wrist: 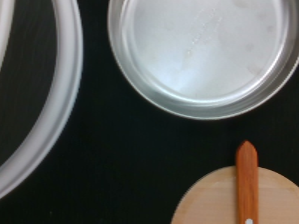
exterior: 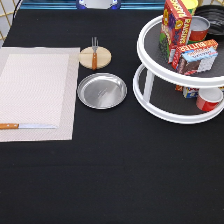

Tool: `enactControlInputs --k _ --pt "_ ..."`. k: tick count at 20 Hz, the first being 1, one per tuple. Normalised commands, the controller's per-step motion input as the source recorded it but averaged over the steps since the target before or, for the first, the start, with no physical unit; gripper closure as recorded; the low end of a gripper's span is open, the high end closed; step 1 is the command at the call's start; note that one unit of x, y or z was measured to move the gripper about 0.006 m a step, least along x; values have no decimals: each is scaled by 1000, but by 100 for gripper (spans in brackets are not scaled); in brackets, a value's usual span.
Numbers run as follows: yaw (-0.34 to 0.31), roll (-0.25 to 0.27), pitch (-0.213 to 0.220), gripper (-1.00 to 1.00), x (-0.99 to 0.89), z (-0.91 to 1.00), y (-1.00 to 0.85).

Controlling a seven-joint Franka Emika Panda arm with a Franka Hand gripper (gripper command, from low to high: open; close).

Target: Arrange plate and fork

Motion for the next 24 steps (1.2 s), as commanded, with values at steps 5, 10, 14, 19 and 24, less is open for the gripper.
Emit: enactControlInputs --k 5,10,14,19,24 --pt "0 79 104 -100 714 220 -275" --pt "0 72 92 -100 833 233 -363" --pt "0 61 49 -100 922 146 -381" --pt "0 16 12 -100 976 34 -229" --pt "0 9 0 -100 883 -3 -104"
